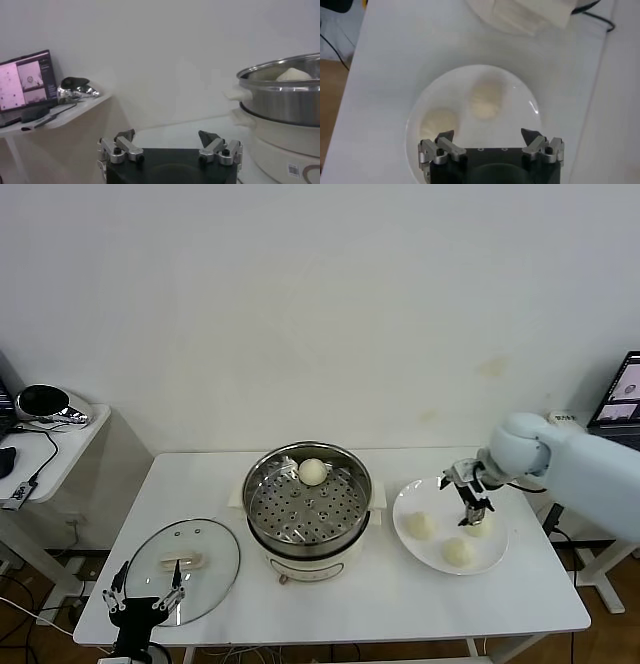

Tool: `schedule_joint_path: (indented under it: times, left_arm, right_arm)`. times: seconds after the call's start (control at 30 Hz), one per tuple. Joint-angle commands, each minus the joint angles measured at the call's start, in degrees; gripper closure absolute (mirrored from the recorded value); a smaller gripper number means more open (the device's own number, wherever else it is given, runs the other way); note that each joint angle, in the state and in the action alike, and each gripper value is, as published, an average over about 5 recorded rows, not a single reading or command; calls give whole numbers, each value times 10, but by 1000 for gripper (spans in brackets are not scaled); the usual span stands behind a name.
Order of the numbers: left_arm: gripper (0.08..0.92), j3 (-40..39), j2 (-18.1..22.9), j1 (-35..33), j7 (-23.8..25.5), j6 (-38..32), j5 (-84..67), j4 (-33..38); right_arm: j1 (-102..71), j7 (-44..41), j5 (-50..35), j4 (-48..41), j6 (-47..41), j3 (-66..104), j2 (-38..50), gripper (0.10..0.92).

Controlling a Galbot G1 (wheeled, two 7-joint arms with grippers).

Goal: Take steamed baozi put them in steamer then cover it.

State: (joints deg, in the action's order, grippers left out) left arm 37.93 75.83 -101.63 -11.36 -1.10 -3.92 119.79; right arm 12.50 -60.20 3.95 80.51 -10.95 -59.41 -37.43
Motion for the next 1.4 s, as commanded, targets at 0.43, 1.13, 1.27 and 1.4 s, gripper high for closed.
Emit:
schedule_joint_path:
  times: [0.43, 1.13, 1.27, 1.4]
  left_arm:
    - [177, 6, 0, -1, 1, 1, 0, 0]
    - [177, 3, 5, 1, 0, 1, 1, -2]
    - [177, 2, 6, 2, 0, 1, 1, -2]
    - [177, 0, 5, 4, 0, 1, 1, -2]
  right_arm:
    - [-136, 13, 67, -136, 35, 93, -110, 203]
    - [-130, 2, 65, -185, 5, 100, -141, 463]
    - [-124, 0, 64, -181, 5, 99, -138, 493]
    - [-98, -4, 50, -160, -1, 87, -129, 517]
